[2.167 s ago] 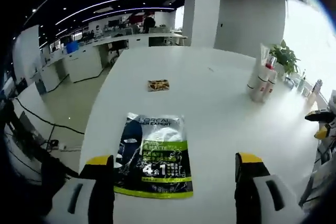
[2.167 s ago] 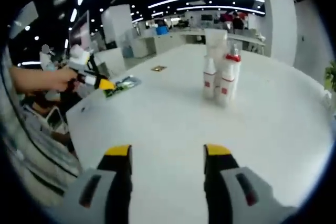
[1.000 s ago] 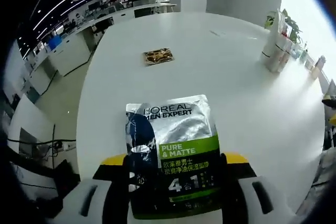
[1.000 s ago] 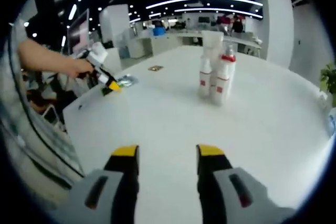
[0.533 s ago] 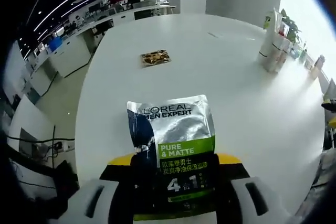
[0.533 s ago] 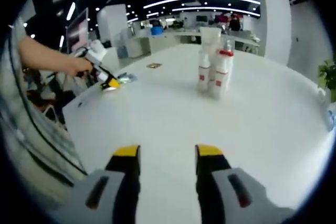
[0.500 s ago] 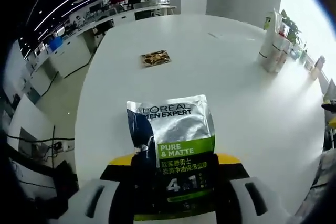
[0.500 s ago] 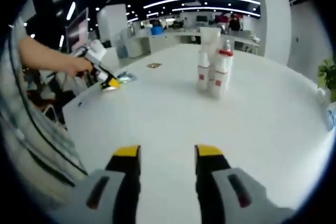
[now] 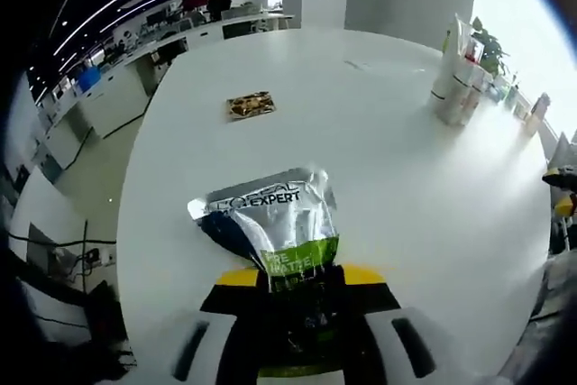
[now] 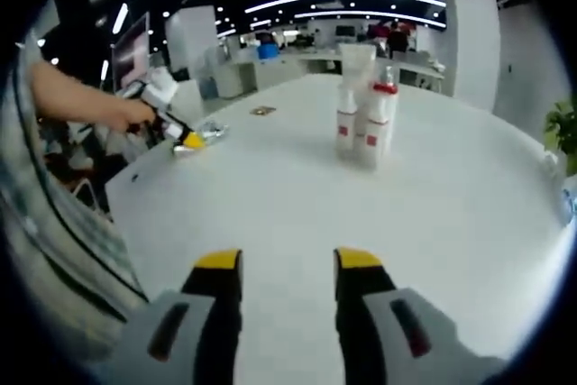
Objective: Arrange the skincare products in the storage area until every visible bottle or jar stands upright without overlapping.
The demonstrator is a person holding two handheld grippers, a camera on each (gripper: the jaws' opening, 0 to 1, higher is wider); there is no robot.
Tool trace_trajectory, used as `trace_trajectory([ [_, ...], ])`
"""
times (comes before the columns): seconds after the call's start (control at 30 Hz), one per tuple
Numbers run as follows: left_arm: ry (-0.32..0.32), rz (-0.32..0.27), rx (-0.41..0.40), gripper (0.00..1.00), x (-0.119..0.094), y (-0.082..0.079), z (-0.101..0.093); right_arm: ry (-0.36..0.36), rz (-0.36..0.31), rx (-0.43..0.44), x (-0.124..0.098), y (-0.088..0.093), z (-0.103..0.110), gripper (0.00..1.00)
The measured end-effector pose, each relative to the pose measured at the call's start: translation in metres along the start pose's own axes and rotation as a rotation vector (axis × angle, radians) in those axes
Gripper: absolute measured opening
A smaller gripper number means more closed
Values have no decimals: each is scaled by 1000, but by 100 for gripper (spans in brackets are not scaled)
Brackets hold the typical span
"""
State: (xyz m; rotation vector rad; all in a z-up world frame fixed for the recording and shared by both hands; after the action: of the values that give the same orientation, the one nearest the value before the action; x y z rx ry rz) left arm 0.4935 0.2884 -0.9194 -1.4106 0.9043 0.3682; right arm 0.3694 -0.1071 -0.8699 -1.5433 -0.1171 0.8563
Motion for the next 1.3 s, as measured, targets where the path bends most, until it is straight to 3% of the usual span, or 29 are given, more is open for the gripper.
trace_trajectory([
  [0.13, 18, -34, -88, 16, -2, 3, -4, -5, -6, 0, 0, -2, 2, 38],
  [0.2, 101, -72, -309, 7, -6, 5, -12, -6, -13, 1, 1, -2, 3, 38],
  [0.23, 117, -94, -378, 6, -7, 7, -14, -6, -14, 4, 1, -2, 3, 38],
  [0.3, 127, -140, -425, 5, -13, 12, -22, -4, -15, 12, 1, -3, 2, 38],
  [0.37, 151, -158, -421, 4, -18, 14, -32, -8, -26, 19, 3, -5, 3, 38],
  [0.53, 237, -280, -525, 4, -41, 8, -69, -46, -38, 37, 13, -13, 12, 38],
  [0.63, 273, -322, -546, 4, -58, 10, -90, -110, -61, 99, 22, -23, 26, 38],
  [0.7, 315, -360, -586, 4, -71, 10, -106, -163, -54, 186, 29, -30, 39, 38],
  [0.77, 336, -375, -581, 4, -84, 13, -120, -260, -9, 369, 33, -39, 59, 28],
  [0.8, 353, -376, -584, 4, -91, 15, -130, -342, 6, 462, 35, -46, 70, 20],
  [0.83, 361, -379, -579, 4, -95, 17, -135, -369, -17, 487, 36, -52, 76, 20],
  [0.93, 393, -382, -547, 4, -109, 26, -152, -438, -97, 568, 41, -74, 97, 33],
  [1.1, 383, -351, -438, 4, -122, 37, -163, -479, -19, 675, 46, -76, 117, 35],
  [1.17, 381, -332, -407, 4, -127, 42, -169, -484, -33, 694, 49, -77, 121, 36],
  [1.3, 385, -315, -337, 4, -135, 44, -182, -486, 0, 721, 52, -74, 127, 39],
])
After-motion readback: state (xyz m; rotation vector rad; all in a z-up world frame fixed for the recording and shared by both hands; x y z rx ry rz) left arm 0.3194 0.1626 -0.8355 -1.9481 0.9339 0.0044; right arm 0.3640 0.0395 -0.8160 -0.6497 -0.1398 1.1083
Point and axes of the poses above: the point that each gripper's makers call its tool centre point, and the gripper's own axes: x roughly forward along the fingers, z roughly to its left, y roughly out of its underside, the point moved 7 cm from there along -x, roughly backward along the fingers, and after that the axes turned 9 degrees about -z, right-handed, at the moved point
